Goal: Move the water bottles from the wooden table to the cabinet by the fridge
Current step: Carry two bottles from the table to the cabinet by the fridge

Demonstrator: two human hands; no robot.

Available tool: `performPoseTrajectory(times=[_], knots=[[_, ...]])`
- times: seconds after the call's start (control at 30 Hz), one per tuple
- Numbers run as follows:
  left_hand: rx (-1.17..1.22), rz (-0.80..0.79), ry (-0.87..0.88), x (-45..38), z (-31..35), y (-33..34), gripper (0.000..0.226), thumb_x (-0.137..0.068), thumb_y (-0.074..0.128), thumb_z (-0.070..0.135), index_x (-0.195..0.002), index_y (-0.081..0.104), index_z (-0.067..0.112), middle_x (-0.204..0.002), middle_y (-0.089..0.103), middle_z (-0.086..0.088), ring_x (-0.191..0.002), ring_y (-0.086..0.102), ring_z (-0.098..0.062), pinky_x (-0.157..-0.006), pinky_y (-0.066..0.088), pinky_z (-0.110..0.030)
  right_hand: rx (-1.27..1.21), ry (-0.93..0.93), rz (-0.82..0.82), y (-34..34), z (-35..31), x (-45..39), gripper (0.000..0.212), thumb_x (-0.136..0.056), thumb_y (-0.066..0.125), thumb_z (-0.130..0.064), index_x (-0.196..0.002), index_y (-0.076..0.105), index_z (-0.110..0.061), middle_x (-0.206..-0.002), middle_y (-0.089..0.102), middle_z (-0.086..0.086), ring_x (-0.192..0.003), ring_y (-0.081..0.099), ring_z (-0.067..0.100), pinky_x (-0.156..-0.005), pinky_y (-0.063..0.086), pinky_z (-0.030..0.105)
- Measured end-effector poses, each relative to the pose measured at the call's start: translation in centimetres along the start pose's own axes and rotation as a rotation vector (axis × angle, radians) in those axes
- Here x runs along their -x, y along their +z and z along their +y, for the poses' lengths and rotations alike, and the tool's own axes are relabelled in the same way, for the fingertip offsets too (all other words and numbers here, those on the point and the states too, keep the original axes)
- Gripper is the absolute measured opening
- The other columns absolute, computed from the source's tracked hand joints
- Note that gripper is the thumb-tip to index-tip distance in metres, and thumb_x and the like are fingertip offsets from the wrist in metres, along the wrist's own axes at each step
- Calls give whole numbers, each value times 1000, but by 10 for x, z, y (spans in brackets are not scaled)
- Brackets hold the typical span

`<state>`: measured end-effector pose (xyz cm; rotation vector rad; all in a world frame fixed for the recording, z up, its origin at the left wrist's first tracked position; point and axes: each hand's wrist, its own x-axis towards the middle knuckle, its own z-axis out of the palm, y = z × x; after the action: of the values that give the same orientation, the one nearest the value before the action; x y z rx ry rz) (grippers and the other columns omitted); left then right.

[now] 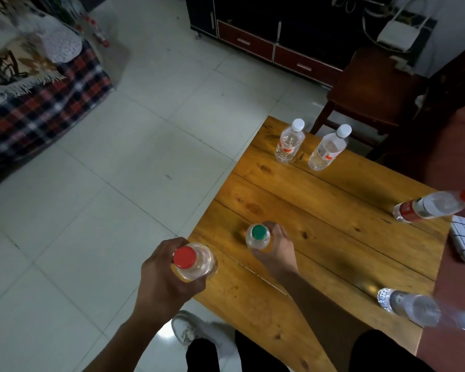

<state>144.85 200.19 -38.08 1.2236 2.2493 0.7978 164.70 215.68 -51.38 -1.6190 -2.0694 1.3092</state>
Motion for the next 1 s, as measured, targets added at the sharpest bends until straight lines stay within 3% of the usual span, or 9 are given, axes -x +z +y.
performPoseTrajectory(times=[0.2,0.37,0.43,0.5,0.57,0.63,0.77,0.9,1.0], knots=[[-11,23,-19,-4,-6,-12,68,-45,95,21,-105,63,21,-95,66,10,-83,65,-9,-69,46,-12,46,27,48,-4,0,-7,68,-60,90,-34,-118,57,-22,-112,65,-7,-101,60,10,-83,50,25],[33,61,-38,2,10,-39,69,-47,95,20,-107,61,24,-96,64,14,-87,63,-5,-70,45,-12,77,7,-30,-32,-23,19,73,-58,88,-38,-121,58,-20,-108,61,-13,-103,59,9,-83,41,21],[58,70,-24,0,21,-52,68,-47,93,31,-107,60,27,-95,64,16,-86,63,-5,-71,47,-13,83,-29,-43,-45,-41,31,77,-55,85,-46,-122,57,-23,-109,59,-15,-105,58,9,-86,43,23],[57,73,0,-3,29,-66,68,-47,84,50,-106,62,25,-93,65,14,-83,65,-6,-71,51,-15,84,-68,-44,-59,-65,41,81,-52,81,-56,-124,55,-28,-114,60,-16,-109,56,8,-93,47,28],[65,90,26,-5,35,-80,69,-49,79,56,-107,63,24,-91,67,13,-81,67,-9,-71,57,-22,79,-135,-13,-75,-96,52,77,-55,85,-52,-122,55,-27,-112,59,-17,-109,56,5,-96,47,26],[97,115,45,-7,42,-96,67,-51,87,48,-110,62,25,-92,68,13,-83,69,-11,-73,59,-26,43,-207,30,-91,-132,65,71,-59,87,-46,-120,57,-26,-109,62,-18,-106,58,2,-93,47,19],[153,201,105,-7,58,-129,66,-55,94,29,-110,57,29,-93,60,25,-87,65,-2,-73,50,-12,-2,-331,101,-115,-199,89,71,-61,87,-42,-121,55,-25,-111,62,-17,-105,58,6,-91,50,24],[246,269,160,-8,69,-170,62,-57,92,26,-111,61,26,-98,65,22,-90,66,-2,-75,56,-18,-71,-466,188,-133,-263,111,66,-62,87,-41,-116,49,-31,-108,59,-18,-99,58,4,-80,47,15],[310,332,216,-3,81,-206,61,-59,89,27,-113,62,23,-101,67,17,-93,66,-4,-76,52,-15,-117,-573,222,-143,-308,125,59,-62,85,-42,-111,56,-26,-101,66,-14,-90,65,4,-73,55,20]])
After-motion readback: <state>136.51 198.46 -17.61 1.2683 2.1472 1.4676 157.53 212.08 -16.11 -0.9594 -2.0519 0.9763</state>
